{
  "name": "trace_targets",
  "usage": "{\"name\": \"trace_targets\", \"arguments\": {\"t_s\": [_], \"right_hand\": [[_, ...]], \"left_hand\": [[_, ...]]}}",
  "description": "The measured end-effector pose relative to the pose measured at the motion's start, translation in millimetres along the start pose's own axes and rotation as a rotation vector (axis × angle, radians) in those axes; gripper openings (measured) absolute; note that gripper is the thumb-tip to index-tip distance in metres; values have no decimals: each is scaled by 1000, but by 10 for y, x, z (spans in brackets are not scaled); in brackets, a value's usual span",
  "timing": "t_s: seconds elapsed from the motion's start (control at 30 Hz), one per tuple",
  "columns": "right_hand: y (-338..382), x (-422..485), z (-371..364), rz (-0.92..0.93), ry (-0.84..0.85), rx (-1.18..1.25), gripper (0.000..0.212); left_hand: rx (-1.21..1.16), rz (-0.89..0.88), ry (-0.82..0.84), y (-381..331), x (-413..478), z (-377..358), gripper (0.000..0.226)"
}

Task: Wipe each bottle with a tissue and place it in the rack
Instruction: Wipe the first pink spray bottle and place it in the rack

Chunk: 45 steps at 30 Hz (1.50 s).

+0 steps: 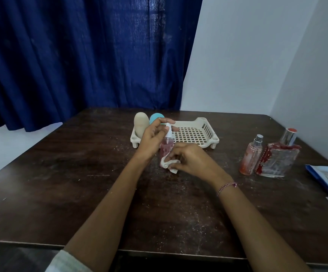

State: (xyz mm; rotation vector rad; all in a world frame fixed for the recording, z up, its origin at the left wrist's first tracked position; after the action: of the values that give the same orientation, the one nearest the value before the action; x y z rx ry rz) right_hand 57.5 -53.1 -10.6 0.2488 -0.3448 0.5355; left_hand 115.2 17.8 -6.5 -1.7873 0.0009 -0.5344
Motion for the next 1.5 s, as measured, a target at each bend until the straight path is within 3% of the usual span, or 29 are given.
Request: {"name": "trace_targets", "arguments": {"t_s": [0.1,0.23,0.3,0.6,0.67,0.8,0.87,1.0,1.27,1.5], "right_hand": [[28,-19,75,2,-45,-92,24],[68,-78,428,-42,-382,-213,21],[33,-90,477,-80,-446,-168,19],[94,17,-45,52,9,-114,23],[86,6,-18,46,-3,-153,22],[30,-66,367,-52,-331,-119,20],[35,-96,457,-78,-410,-114,19],[120,-51,342,-28,-324,-152,27],[-124,-72,382,-98,-349,28,25],[-40,-30,208,-4,-192,65,24]], "left_hand": [[72,-74,-73,-88,-15,71,15],[191,-159,-116,-164,-3,130,15],[204,-171,-137,-179,-7,158,17],[160,-97,-246,-145,-23,307,14],[166,-109,-269,-158,-36,319,14],[180,-153,-223,-184,-38,254,17],[194,-165,-186,-193,-39,204,17],[174,-187,-143,-227,-48,157,17],[78,-97,-168,-152,-50,177,18],[-11,-73,-203,-96,-33,255,16]]}}
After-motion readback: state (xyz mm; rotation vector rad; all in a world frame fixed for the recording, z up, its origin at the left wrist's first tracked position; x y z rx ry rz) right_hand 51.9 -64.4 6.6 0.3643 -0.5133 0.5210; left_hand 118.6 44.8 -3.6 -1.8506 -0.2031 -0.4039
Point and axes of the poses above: each hand's wrist, its own x-axis towards the middle knuckle, its own z-axis out of the back of the hand, y = z × x, the point moved 10 cm from there along x, towards the middle knuckle, and after that the axes turned 10 degrees about -x, right-handed, at the moved point
